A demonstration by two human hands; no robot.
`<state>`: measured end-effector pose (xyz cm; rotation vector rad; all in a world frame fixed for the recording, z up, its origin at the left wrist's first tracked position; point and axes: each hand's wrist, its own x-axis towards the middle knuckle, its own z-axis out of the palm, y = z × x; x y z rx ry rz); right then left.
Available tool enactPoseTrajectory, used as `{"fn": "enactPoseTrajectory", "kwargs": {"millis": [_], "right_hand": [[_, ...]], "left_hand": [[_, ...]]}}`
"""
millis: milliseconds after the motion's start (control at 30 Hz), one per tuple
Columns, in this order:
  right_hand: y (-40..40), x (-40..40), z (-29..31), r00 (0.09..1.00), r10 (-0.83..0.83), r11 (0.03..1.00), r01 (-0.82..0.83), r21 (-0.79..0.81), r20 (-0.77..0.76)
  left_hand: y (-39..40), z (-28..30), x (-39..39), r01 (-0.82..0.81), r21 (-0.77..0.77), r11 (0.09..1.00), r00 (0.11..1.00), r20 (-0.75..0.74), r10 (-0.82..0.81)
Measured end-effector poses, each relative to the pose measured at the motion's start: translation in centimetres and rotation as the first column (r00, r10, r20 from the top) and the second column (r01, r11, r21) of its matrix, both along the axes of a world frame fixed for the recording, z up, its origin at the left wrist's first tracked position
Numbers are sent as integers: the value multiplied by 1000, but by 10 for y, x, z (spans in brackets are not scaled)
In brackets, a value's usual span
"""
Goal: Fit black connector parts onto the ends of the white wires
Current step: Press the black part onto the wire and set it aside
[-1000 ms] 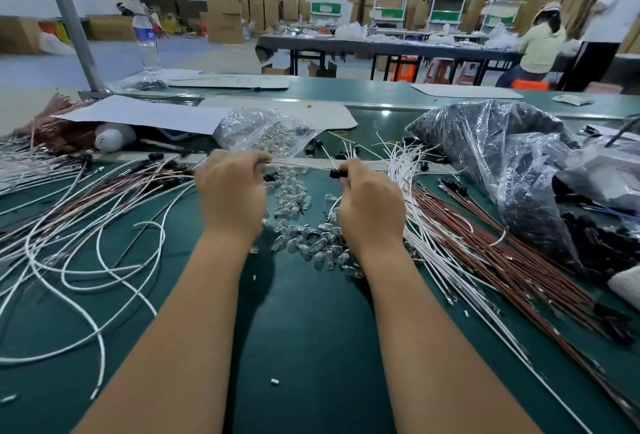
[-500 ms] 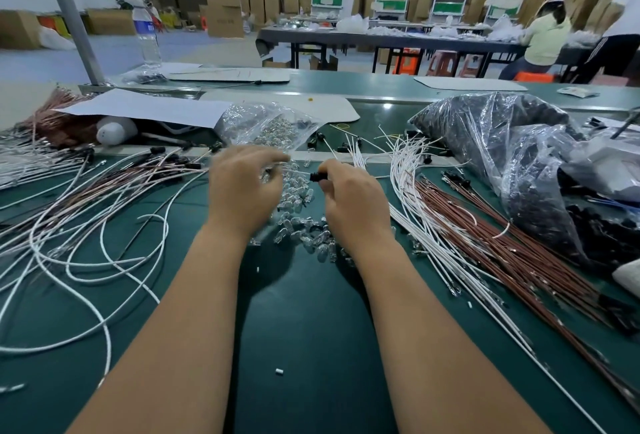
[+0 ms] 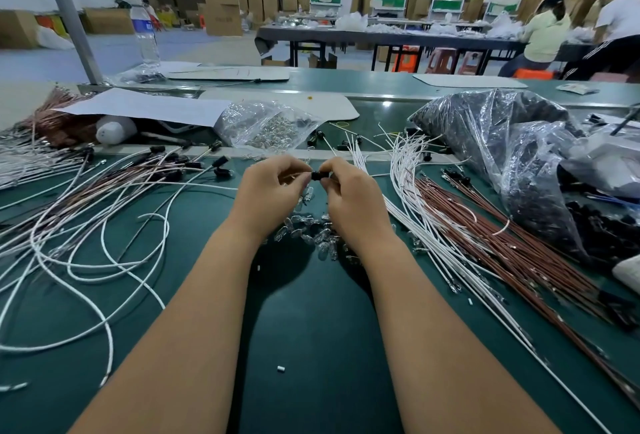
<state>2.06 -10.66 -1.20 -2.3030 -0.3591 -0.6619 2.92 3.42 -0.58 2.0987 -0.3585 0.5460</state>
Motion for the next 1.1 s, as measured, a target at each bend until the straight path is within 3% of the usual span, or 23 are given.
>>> {"fn": "enactPoseTrajectory", "kwargs": {"millis": [133,300,667,933,1100], "right_hand": [[0,0,-1,999,37,996,-39,85,29],[-2,0,0,998,-36,979,24,200,56],[-6,1,3,995,-64,929,33,370,73],[-5,0,5,999,-41,922,33,387,12],[-6,-1,6,999,-29,923,37,383,-24]], "left_hand": [[-4,1,2,49,-171,984,996,-71,-62],[3,2,5,19,-284,959,992,-114,-54],[6,2,5,49,-330,943,987,-131,-97],[6,1,5,37,-270,962,989,-127,-73],[3,1,5,24,-92,995,999,-41,-28]]}}
